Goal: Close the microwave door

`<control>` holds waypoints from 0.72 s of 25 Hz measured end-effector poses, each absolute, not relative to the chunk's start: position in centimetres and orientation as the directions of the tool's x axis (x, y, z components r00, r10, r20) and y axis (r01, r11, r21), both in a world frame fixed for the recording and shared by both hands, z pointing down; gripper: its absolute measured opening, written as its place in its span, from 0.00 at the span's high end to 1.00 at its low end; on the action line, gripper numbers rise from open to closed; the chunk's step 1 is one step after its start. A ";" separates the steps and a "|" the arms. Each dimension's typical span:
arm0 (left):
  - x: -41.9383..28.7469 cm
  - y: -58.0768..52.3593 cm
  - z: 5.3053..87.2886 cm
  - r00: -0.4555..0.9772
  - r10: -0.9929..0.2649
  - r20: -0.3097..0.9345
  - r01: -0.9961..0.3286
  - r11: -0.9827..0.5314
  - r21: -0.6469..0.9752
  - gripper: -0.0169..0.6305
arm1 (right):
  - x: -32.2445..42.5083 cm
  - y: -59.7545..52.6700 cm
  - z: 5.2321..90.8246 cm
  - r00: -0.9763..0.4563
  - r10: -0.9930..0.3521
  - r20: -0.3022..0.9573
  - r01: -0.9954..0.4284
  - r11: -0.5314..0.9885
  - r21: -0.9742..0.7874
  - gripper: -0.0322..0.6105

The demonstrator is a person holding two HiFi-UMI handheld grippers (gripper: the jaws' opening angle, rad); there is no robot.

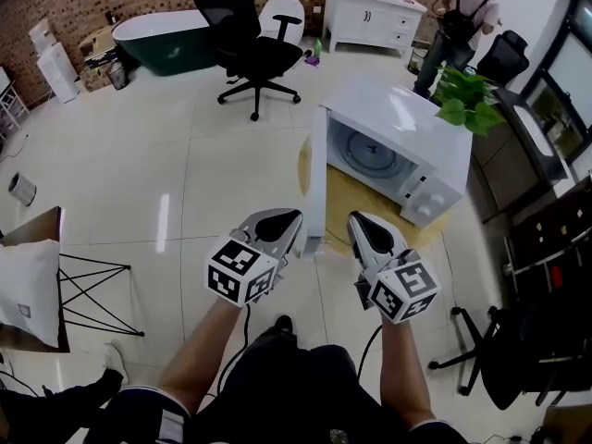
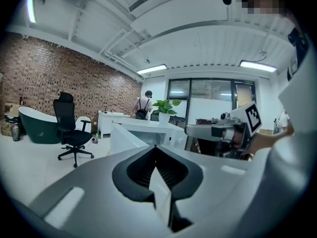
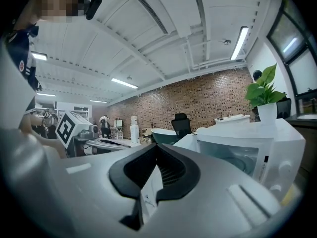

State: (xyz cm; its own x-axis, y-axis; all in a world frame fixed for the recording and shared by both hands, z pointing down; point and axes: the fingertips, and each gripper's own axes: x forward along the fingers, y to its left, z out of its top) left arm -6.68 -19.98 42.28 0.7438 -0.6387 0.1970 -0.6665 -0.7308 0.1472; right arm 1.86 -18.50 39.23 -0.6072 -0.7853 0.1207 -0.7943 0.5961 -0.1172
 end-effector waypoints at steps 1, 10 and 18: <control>-6.7 -20.5 42.6 0.744 -0.636 0.203 -0.666 -0.731 0.148 0.95 | 1.9 -19.0 39.3 -0.606 -0.786 0.121 -0.795 0.595 -0.117 0.95; -6.2 -22.9 45.0 0.731 -0.636 0.247 -0.678 -0.717 0.162 0.95 | 2.7 -22.0 38.7 -0.631 -0.771 0.090 -0.775 0.622 -0.108 0.95; -5.1 -23.2 45.3 0.716 -0.653 0.248 -0.695 -0.699 0.167 0.95 | 4.0 -21.9 39.2 -0.649 -0.754 0.106 -0.761 0.638 -0.120 0.95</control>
